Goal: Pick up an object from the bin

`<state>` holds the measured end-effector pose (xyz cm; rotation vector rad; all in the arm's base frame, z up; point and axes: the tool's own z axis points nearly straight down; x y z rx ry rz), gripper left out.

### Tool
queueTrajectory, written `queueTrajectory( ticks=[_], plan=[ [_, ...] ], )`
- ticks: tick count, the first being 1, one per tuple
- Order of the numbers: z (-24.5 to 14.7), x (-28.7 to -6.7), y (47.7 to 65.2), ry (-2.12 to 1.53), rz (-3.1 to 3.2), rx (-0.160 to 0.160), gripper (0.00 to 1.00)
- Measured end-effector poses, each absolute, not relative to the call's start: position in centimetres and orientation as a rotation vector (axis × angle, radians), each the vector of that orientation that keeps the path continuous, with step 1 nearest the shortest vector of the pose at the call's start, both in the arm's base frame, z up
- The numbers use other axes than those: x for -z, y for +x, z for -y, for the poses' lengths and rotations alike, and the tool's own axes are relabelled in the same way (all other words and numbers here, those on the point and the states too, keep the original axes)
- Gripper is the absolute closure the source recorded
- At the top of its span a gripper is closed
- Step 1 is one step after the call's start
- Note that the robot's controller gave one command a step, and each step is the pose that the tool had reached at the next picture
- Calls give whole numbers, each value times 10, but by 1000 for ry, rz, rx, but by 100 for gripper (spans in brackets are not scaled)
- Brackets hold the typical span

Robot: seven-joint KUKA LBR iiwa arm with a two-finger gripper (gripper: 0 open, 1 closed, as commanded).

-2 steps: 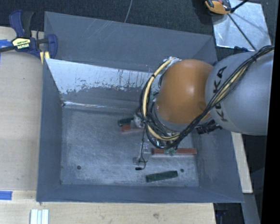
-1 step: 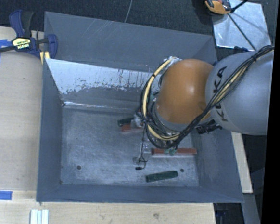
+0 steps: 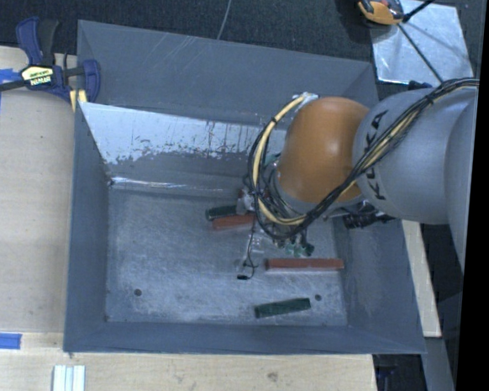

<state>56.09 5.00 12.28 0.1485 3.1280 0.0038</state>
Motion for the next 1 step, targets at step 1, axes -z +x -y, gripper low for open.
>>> queueTrajectory(
  ticks=[1],
  plan=[
    [-45,-123,605,-117,-3136,1,0]
  ],
)
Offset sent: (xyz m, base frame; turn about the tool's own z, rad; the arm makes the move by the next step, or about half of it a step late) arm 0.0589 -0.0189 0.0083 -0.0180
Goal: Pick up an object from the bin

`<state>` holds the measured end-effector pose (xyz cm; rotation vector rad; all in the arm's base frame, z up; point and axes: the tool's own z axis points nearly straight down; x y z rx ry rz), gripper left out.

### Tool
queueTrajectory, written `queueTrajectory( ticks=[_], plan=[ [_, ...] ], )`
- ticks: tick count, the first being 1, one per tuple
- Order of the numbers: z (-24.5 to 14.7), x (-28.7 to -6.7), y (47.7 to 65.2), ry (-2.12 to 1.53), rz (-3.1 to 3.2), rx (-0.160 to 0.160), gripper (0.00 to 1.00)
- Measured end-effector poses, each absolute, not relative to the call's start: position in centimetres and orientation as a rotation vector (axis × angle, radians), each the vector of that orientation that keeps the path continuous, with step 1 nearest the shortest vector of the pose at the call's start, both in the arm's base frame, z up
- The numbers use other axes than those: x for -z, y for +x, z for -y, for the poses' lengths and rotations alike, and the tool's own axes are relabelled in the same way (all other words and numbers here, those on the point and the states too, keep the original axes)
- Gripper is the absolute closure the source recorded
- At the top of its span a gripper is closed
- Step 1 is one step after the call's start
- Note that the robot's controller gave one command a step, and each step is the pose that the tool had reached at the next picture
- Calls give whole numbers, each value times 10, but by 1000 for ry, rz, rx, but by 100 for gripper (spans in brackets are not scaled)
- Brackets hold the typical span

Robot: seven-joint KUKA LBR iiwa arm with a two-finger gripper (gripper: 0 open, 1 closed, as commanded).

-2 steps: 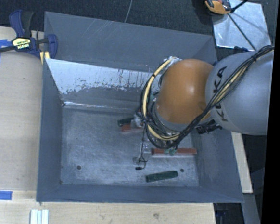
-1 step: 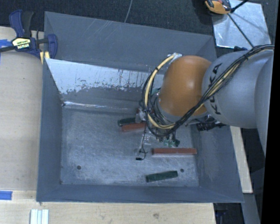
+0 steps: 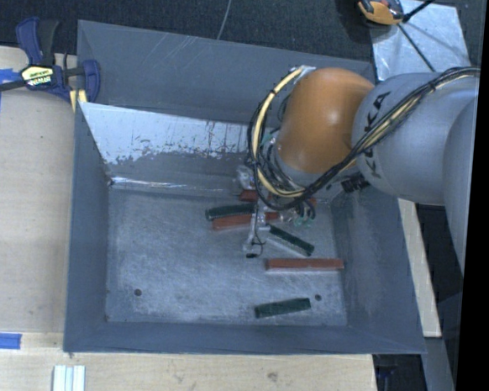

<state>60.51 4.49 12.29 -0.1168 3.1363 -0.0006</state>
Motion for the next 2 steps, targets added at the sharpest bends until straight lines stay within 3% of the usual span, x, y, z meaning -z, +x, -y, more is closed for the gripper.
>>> queueTrajectory(
  ticks=[1,2],
  plan=[
    [-36,-128,617,-71,-3135,-1,0],
    [-36,-78,611,-26,-3136,0,0]
  ],
)
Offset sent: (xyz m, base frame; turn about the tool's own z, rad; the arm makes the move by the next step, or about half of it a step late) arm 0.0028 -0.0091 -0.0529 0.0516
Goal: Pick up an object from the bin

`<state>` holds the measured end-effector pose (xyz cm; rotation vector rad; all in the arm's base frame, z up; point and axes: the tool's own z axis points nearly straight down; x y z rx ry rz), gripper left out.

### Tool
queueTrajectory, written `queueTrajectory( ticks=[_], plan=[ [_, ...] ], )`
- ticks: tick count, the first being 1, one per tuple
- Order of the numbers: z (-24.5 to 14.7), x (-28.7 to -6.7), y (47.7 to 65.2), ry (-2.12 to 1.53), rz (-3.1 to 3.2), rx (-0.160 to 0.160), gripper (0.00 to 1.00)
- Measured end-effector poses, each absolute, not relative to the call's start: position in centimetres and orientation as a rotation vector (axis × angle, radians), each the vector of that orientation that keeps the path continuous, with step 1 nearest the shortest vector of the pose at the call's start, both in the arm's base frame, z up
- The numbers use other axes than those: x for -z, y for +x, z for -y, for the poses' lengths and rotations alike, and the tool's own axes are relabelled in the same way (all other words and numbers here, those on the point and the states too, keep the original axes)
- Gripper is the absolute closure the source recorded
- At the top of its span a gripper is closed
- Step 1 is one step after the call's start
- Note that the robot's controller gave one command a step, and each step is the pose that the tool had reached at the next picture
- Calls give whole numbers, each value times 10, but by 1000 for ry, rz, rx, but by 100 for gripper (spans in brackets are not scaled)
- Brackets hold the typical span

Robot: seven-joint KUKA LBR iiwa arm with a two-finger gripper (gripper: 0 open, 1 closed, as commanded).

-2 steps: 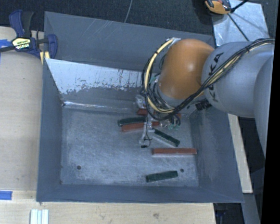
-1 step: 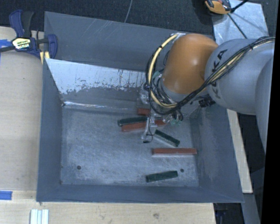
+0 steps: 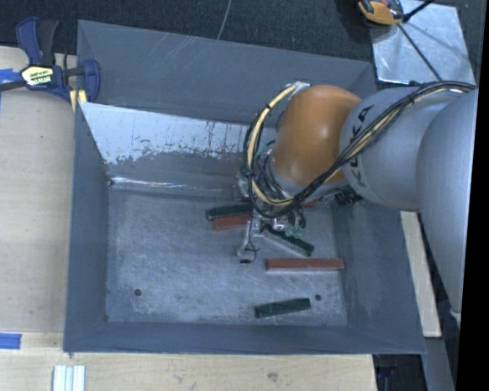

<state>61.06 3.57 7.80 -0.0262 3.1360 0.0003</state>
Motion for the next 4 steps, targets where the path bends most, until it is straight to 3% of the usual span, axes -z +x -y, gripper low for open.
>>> queueTrajectory(
  ticks=[1,4],
  plan=[
    [-31,-65,618,39,-3131,-3,100],
    [-29,-86,617,52,-3140,-1,100]
  ],
)
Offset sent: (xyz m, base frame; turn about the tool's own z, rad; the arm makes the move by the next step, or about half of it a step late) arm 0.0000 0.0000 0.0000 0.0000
